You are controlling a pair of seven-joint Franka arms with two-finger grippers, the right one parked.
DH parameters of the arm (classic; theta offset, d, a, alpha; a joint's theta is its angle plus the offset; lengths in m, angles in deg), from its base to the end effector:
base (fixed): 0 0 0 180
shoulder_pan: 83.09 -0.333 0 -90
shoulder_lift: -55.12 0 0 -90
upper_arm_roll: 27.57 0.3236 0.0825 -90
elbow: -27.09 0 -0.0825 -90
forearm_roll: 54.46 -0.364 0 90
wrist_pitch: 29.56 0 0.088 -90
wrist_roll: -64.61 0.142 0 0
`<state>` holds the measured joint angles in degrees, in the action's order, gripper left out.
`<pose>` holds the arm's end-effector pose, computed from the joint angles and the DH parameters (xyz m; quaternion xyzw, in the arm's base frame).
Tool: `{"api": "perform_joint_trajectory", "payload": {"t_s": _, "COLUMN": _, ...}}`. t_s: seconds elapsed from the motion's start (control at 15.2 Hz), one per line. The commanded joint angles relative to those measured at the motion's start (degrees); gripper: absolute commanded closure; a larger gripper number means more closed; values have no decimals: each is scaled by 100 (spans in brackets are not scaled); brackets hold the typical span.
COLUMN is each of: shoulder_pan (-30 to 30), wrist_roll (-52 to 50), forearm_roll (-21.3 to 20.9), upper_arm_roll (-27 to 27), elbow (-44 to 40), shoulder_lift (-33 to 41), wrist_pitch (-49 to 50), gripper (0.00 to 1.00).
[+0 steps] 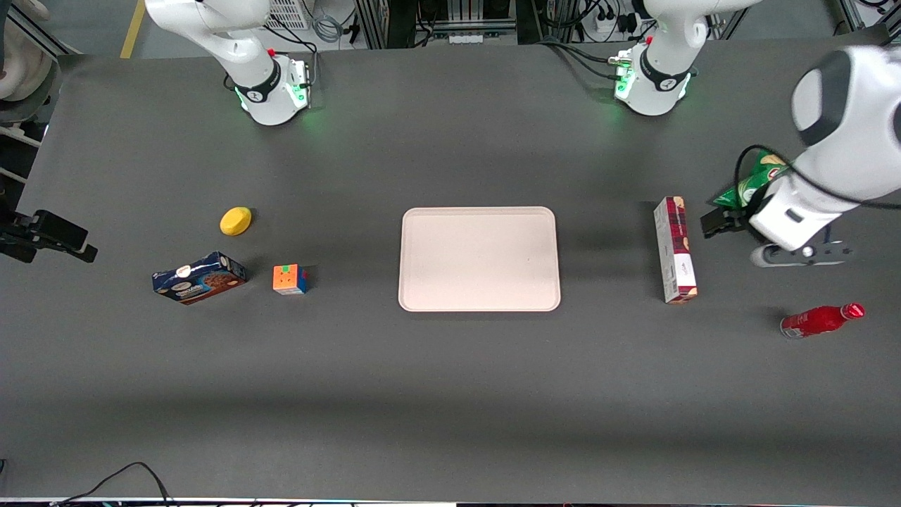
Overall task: Place red cookie box on tray
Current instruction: 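Move the left gripper over the upright red plaid cookie box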
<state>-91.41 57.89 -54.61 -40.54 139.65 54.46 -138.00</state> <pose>0.5274 -0.0423 0.4392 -0.9990 -0.0175 0.0414 0.0040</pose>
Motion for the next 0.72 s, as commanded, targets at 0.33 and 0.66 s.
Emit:
{"api": "perform_joint_trajectory", "payload": {"t_s": 0.33, "shoulder_pan": 84, "wrist_roll": -58, "forearm_roll": 24, "upper_arm_roll": 40, "elbow": 2620, "shoulder_lift": 268, "wrist_pitch": -3074, "gripper": 0}}
{"api": "perform_joint_trajectory", "payload": {"t_s": 0.66, "shoulder_pan": 85, "wrist_roll": -58, "forearm_roll": -29, "upper_arm_roll": 40, "elbow": 3061, "shoulder_lift": -48, "wrist_pitch": -3885, "gripper": 0}}
